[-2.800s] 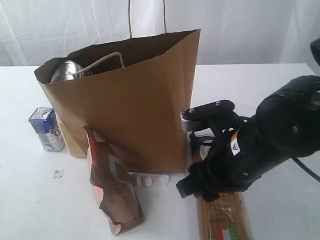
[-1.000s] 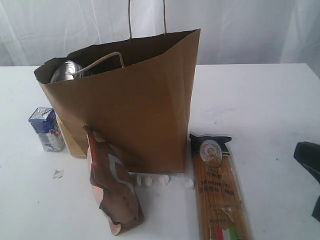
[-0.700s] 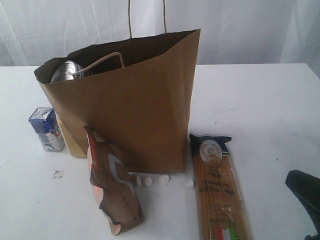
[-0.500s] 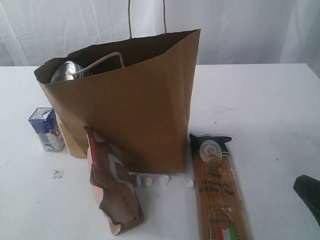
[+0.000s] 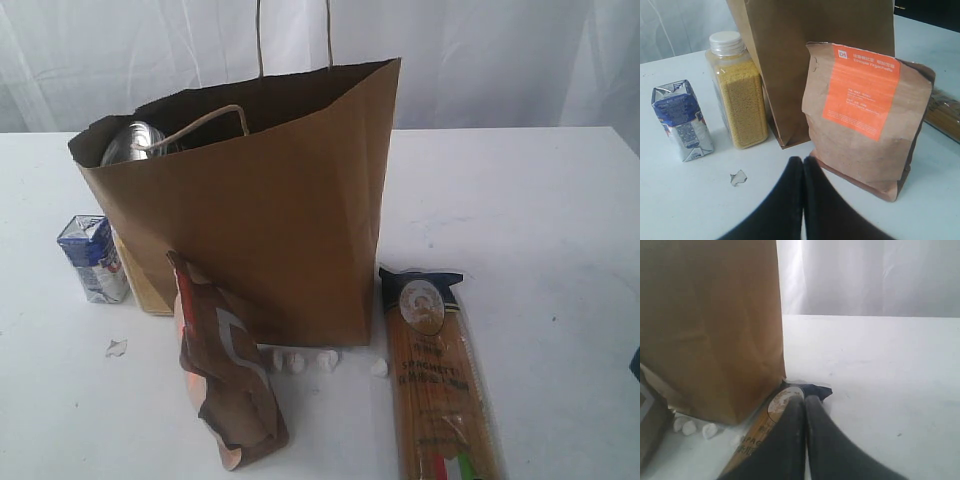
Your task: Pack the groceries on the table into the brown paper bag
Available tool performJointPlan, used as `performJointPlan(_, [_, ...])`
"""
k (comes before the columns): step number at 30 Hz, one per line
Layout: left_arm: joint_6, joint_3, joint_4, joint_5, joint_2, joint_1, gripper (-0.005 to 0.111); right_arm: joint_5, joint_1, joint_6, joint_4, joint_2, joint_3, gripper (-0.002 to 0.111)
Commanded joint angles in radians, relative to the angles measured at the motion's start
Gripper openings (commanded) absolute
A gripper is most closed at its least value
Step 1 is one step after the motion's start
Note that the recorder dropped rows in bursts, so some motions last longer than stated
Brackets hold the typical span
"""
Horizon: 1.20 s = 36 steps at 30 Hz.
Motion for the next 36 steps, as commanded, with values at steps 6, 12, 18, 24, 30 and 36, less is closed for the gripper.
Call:
performJointPlan(6, [0.000, 0.004, -0.008, 0.008, -0.005, -0.002, 0.000, -0.004, -0.002, 0.003, -0.010, -0.004, 0.006, 0.000])
performJointPlan(12, [0.000, 0.004, -0.008, 0.008, -0.005, -0.002, 0.000, -0.004, -0.002, 0.003, -0.010, -0.004, 0.006, 0.000])
performJointPlan(18, [0.000, 0.004, -0.008, 0.008, -0.005, -0.002, 0.000, -0.004, -0.002, 0.003, -0.010, -0.004, 0.006, 0.000])
performJointPlan(24, [-0.067, 0.004, -0.028, -0.145, -0.005, -0.002, 0.000, -0.004, -0.002, 0.003, -0.010, -0.004, 0.006, 0.000])
performJointPlan(30, [-0.391, -0.025, -0.066, -0.323, -0.005, -0.002, 0.000, -0.004, -0.002, 0.003, -0.010, -0.004, 0.006, 0.000])
performJointPlan(36, [-0.422, -0.116, -0.066, -0.351, -0.004, -0.002, 0.000, -0.004, -0.002, 0.003, -0.010, -0.004, 0.006, 0.000])
